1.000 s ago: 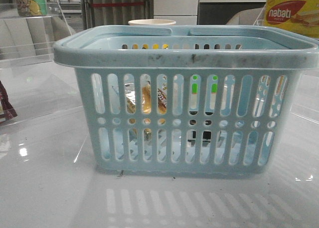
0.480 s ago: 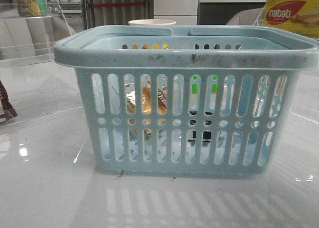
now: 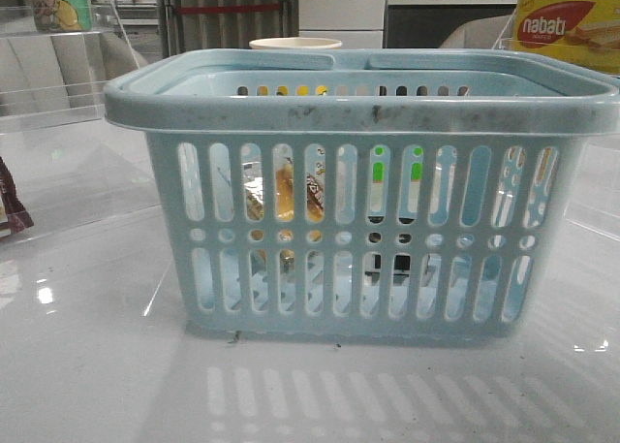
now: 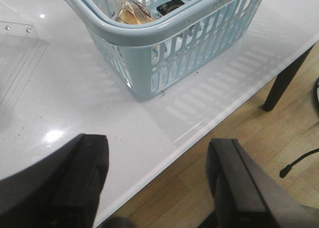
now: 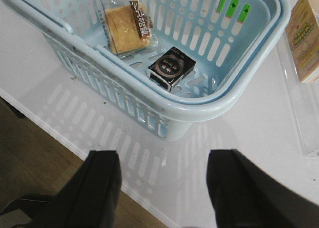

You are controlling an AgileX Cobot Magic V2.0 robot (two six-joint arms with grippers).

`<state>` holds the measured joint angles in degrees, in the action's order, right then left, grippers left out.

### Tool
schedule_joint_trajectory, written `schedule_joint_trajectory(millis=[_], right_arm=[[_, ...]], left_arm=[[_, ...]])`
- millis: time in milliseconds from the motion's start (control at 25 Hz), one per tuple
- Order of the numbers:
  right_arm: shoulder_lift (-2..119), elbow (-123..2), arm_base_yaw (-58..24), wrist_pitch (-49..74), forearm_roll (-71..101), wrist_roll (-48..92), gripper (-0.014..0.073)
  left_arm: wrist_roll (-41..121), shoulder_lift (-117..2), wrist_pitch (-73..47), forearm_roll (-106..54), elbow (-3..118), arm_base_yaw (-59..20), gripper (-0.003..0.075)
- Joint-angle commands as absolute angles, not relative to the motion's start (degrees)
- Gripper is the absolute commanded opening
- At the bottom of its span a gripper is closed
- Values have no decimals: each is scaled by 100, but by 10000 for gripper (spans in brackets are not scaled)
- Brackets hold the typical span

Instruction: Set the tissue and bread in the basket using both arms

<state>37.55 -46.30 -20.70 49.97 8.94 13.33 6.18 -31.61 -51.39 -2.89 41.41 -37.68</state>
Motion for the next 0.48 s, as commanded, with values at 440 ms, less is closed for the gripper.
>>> schedule_joint_trajectory(millis=[440], right_arm=[[3761,-4778,-2082,4791,820,1424,80]], left_arm=[[614,-3184,-4678,-249,4285,-3816,90]])
